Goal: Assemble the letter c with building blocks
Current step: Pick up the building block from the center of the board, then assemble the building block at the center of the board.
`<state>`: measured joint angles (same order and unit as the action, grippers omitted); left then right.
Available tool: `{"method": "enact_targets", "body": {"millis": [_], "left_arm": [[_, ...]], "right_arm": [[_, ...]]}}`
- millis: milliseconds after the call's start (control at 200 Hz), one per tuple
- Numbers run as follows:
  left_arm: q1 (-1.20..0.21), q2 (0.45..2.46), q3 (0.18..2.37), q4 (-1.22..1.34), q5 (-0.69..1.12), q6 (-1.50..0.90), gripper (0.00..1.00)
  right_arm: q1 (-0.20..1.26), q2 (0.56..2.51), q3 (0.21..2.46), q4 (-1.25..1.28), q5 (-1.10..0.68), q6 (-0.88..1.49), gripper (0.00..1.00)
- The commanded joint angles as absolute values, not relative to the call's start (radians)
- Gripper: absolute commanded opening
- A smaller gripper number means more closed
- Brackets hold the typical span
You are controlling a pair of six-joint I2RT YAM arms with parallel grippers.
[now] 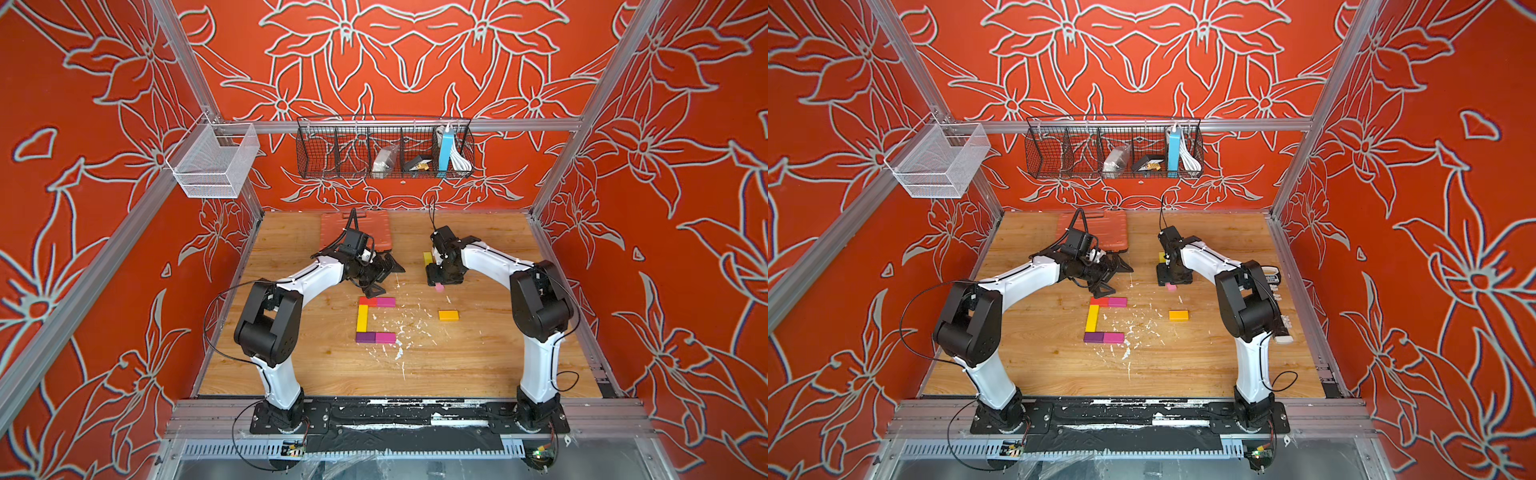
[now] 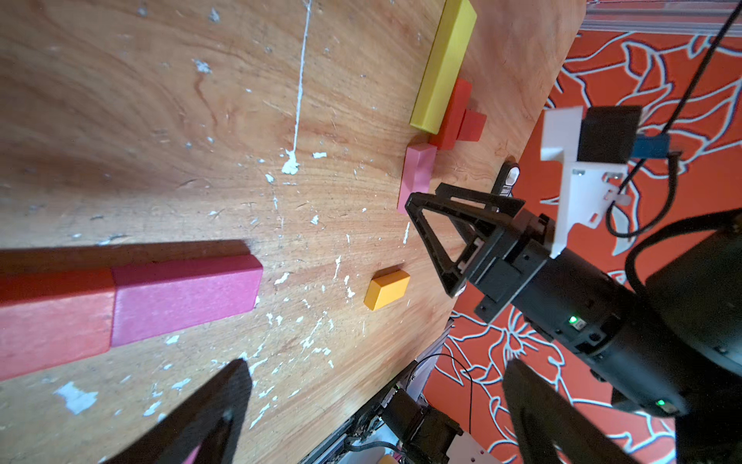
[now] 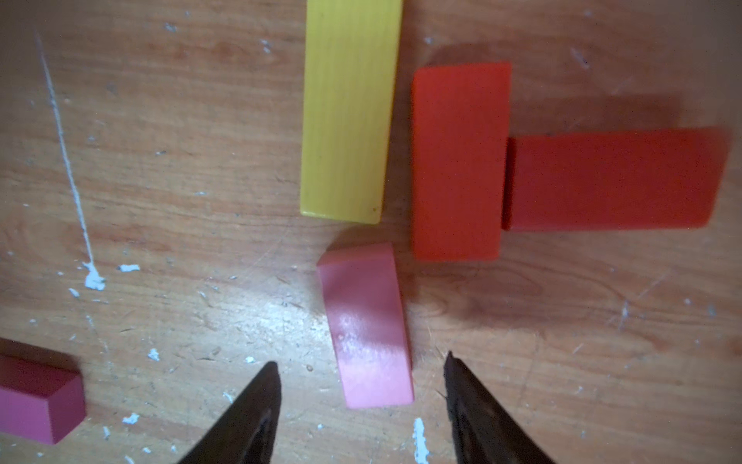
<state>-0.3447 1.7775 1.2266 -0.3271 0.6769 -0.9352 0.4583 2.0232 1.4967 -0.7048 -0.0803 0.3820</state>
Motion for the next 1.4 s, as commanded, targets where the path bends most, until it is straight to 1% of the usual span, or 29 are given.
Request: {"method": "enact_targets", "body": {"millis": [0, 70, 180, 320, 375, 460, 630, 801, 986, 1181, 1246, 1341, 1391], "left_arm": [[-0.336, 1.790, 1.223, -0.321, 0.699, -0.926, 0.98], [-0.337, 1.787, 1.216, -0.316, 0.702, -0.928, 0.99], [-0.334, 1.780, 1.206, -0.310, 0.703, -0.931, 0.99], [-0.334, 1.771, 1.194, -0.305, 0.703, -0.934, 0.98], [-0.333, 1.765, 1.186, -0.304, 0.701, -0.934, 0.99], [-0.333, 1.749, 1.175, -0.305, 0.698, -0.933, 0.98], [-0.333, 1.712, 1.143, -0.304, 0.692, -0.932, 0.98], [-0.332, 1.665, 1.102, -0.298, 0.679, -0.940, 0.99], [-0.333, 1.622, 1.067, -0.303, 0.668, -0.941, 0.99], [-0.332, 1.598, 1.045, -0.308, 0.663, -0.936, 0.98], [-0.333, 1.596, 1.039, -0.302, 0.663, -0.940, 0.98], [-0.333, 1.595, 1.037, -0.298, 0.664, -0.941, 0.98], [-0.333, 1.598, 1.037, -0.295, 0.666, -0.943, 0.98]], "right_arm": [[0.460, 2.058, 1.528, -0.746, -0.080, 0.365, 0.62], [0.461, 2.072, 1.534, -0.750, -0.073, 0.362, 0.59], [0.461, 2.084, 1.540, -0.757, -0.066, 0.359, 0.51], [0.463, 2.074, 1.529, -0.752, -0.074, 0.362, 0.31], [0.464, 2.052, 1.512, -0.751, -0.081, 0.365, 0.26], [0.471, 1.995, 1.462, -0.739, -0.092, 0.382, 0.24], [0.513, 1.839, 1.311, -0.702, -0.129, 0.463, 0.24], [0.623, 1.715, 1.162, -0.632, -0.161, 0.602, 0.25], [0.706, 1.715, 1.084, -0.535, -0.210, 0.751, 0.26], [0.730, 1.741, 1.053, -0.513, -0.197, 0.826, 0.27], [0.735, 1.745, 1.052, -0.524, -0.186, 0.832, 0.33], [0.742, 1.745, 1.054, -0.538, -0.178, 0.835, 0.55], [0.748, 1.742, 1.054, -0.541, -0.176, 0.839, 0.61]]}}
